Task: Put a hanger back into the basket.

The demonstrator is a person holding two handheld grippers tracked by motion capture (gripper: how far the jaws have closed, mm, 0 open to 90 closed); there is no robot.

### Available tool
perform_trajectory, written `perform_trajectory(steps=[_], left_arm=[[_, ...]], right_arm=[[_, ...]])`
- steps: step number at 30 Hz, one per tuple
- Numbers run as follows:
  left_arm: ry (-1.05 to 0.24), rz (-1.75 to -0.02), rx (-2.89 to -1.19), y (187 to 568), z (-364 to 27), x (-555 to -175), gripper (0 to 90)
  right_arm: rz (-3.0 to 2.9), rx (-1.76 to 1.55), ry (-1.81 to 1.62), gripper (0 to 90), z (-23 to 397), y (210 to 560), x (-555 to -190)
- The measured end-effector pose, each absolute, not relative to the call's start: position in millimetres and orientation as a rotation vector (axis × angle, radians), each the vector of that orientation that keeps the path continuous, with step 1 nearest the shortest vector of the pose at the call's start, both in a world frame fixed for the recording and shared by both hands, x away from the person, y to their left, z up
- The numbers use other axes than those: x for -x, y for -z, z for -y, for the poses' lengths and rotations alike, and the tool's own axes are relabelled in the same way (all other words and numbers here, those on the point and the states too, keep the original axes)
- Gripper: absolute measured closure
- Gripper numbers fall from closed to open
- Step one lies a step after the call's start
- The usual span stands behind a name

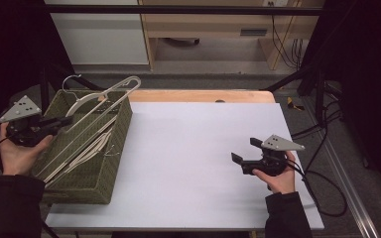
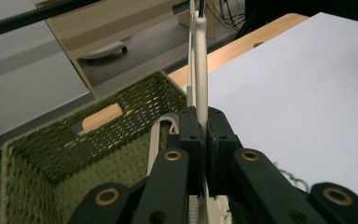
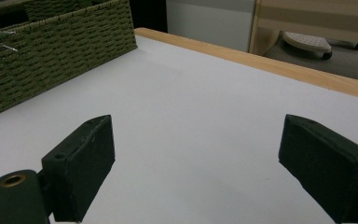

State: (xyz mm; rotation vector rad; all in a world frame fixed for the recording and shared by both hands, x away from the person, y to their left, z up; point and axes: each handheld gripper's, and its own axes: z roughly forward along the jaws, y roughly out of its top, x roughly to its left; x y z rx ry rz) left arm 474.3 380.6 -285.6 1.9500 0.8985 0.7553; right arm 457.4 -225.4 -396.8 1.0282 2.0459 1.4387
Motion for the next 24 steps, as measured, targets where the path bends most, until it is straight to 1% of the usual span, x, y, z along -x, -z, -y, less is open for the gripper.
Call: perform_trajectory(steps=[6, 12, 21, 24], left_arm=[[-0.769, -0.924, -1.95, 298, -398, -477, 86.7], [-0.796, -0.943, -1.985, 310, -410, -478, 86.7], [-0.768, -0.969, -1.986, 333, -424, -475, 86.7], [-0.766, -0.985, -2.025, 341, -425, -474, 86.8]], right_arm=[[-2.049, -1.022, -1.438, 11.1, 227, 396, -457], [-2.044, -1.034, -1.439, 11.2, 227, 397, -457], [-2.049, -1.038, -1.432, 11.3, 227, 397, -457], [-2.049, -1.037, -1.432, 11.3, 227, 398, -457]])
